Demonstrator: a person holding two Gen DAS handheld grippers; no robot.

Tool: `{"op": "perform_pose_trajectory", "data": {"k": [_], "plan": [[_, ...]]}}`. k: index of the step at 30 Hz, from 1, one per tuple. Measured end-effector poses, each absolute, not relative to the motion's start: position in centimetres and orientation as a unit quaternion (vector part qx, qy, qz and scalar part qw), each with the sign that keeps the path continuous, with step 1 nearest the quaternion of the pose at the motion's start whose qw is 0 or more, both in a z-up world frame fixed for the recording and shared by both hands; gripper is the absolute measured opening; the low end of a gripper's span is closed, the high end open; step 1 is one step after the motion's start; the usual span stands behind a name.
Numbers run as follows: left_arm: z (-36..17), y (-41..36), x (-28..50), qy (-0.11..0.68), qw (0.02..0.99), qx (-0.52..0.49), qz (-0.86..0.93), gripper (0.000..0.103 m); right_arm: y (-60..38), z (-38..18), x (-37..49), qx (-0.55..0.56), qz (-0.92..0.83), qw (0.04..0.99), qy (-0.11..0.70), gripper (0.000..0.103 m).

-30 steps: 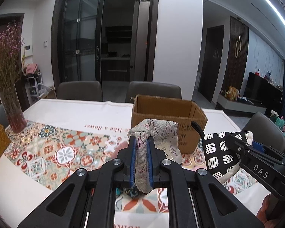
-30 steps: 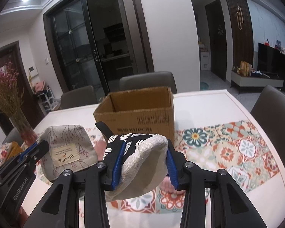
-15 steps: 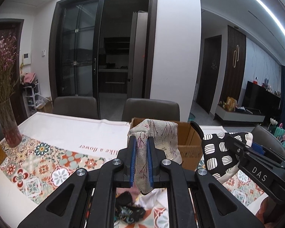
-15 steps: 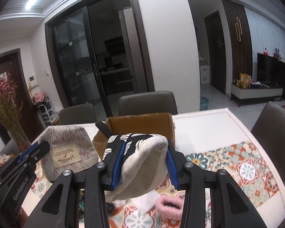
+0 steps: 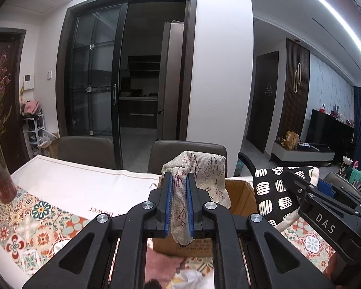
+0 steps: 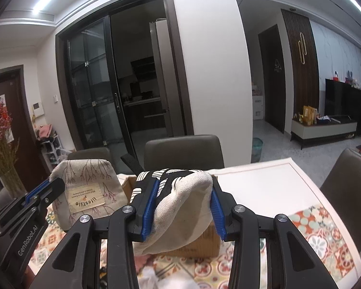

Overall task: Organize soft objects
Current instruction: 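Carry both items over the cardboard box and open both tools to drop them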

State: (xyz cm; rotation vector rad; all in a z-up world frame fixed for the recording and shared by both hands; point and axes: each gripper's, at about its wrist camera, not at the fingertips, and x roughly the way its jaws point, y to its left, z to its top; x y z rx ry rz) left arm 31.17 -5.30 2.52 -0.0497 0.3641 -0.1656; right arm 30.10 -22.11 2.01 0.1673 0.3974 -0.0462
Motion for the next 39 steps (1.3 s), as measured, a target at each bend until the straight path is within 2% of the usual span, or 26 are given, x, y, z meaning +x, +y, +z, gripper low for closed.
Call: {"op": "perform_pose_trajectory", "data": {"k": [10,33,37,39], "plan": [[2.0,-6.0,36.5,0.183,0.979,-0.033,-0.086,0.012,-22.3,1.4,35.0,0.065,-0.023,0.977,0.203,0.042],[-4.3,-9.3,43.4,0.288,0.951,0.003,-0.116,0.014,-22.8,-5.1,41.6,0.044,-0.022,0.951,0.304,0.043],[-4.9,-9.2,43.4,0.296,0.948,0.01,-0.117,0.022,-22.7,-5.9,42.1,0.043,-0.013,0.947,0.319,0.047],[-4.9,-9.3,43.3,0.299,0.947,0.01,-0.119,0.038,-22.7,-6.1,42.2,0.048,-0.005,0.945,0.325,0.053]]}}
